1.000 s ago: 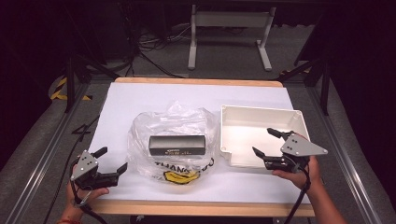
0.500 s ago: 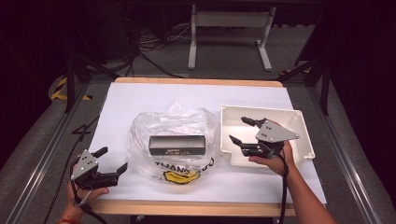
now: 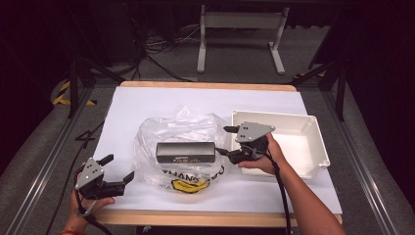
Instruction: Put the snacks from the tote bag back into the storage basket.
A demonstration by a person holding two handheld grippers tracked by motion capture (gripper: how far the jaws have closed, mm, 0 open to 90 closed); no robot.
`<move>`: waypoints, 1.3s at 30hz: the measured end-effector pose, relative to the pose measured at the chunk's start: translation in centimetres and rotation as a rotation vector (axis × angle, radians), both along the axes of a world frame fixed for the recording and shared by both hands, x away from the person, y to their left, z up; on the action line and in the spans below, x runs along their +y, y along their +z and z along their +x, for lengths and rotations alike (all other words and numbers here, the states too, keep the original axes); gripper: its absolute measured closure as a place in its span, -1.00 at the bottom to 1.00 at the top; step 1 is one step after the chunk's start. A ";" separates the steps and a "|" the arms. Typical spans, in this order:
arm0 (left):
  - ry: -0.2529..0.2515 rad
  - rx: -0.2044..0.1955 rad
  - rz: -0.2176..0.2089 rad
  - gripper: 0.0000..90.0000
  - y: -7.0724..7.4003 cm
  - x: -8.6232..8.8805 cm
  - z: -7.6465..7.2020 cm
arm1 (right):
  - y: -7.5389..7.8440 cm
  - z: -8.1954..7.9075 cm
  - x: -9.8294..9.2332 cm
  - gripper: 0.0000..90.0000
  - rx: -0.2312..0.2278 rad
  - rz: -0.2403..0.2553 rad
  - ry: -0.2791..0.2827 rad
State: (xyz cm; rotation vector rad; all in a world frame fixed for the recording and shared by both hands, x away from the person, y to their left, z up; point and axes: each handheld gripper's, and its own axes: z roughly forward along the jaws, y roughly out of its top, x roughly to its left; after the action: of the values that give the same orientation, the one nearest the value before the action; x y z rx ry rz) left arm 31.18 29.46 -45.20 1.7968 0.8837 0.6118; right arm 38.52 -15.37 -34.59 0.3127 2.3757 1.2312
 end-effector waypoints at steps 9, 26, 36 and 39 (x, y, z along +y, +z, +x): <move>0.000 -0.001 0.003 -0.87 0.0 -0.1 -0.1 | -0.2 1.5 2.7 -0.29 0.048 -0.108 0.089; 0.018 -0.005 0.030 -0.87 0.0 0.4 -1.3 | -0.8 4.1 7.4 -0.26 0.149 -0.354 0.243; 0.030 -0.003 0.040 -0.87 -0.1 0.7 -1.9 | -2.1 5.0 8.6 -0.29 0.201 -0.481 0.265; 0.032 -0.001 0.045 -0.87 -0.1 0.7 -2.1 | -2.4 5.3 9.1 -0.28 0.212 -0.500 0.267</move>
State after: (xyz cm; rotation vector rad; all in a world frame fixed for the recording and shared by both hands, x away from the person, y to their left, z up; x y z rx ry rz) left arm 29.07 30.20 -45.27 1.8255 0.9057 0.6581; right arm 43.84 -6.31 -37.03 -0.0387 2.8779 0.6871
